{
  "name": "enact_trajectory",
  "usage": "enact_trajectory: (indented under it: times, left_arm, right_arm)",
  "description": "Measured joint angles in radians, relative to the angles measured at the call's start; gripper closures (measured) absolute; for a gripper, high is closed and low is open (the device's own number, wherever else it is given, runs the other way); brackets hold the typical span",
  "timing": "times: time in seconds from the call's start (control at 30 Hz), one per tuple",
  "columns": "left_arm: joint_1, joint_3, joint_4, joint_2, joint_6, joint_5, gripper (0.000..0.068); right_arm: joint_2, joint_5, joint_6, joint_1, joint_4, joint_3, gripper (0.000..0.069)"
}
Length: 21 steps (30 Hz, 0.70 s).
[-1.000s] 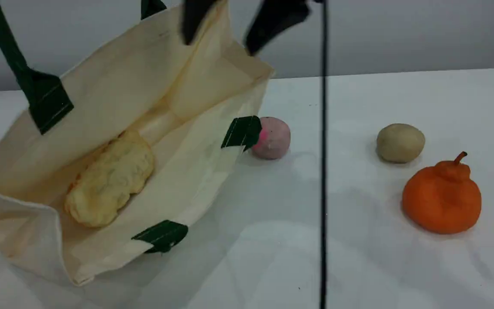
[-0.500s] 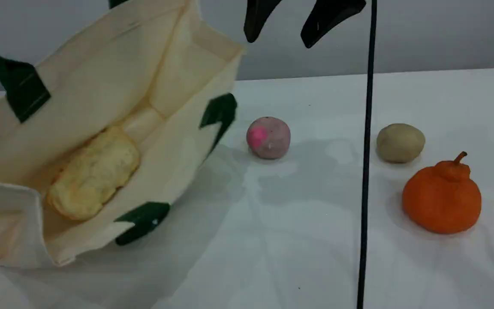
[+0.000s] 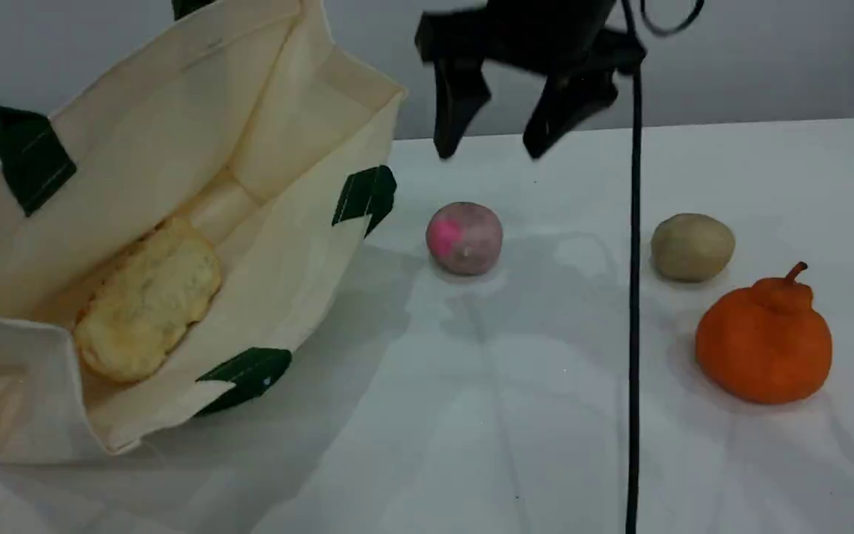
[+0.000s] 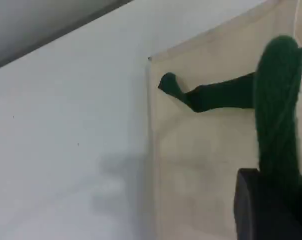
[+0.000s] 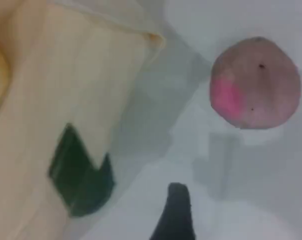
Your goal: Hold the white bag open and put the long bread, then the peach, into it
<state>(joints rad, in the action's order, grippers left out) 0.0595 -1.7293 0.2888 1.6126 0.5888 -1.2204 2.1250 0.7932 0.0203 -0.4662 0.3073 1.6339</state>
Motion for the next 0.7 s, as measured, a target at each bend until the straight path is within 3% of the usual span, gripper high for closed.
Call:
enact_trajectory:
  times: [0.27,0.7]
  left_arm:
    - [0.035,0.0,-0.005,0.0,-0.028,-0.001,0.0585]
    - [0.037,0.0,0.006,0.0,-0.027,-0.001,0.0585]
  right_arm:
    - [0.074,-0.044,0.0,0.0,0.003,0.003,0.0115]
    - [0.174,-0.097,0.004,0.0,0.006,0.09,0.0115]
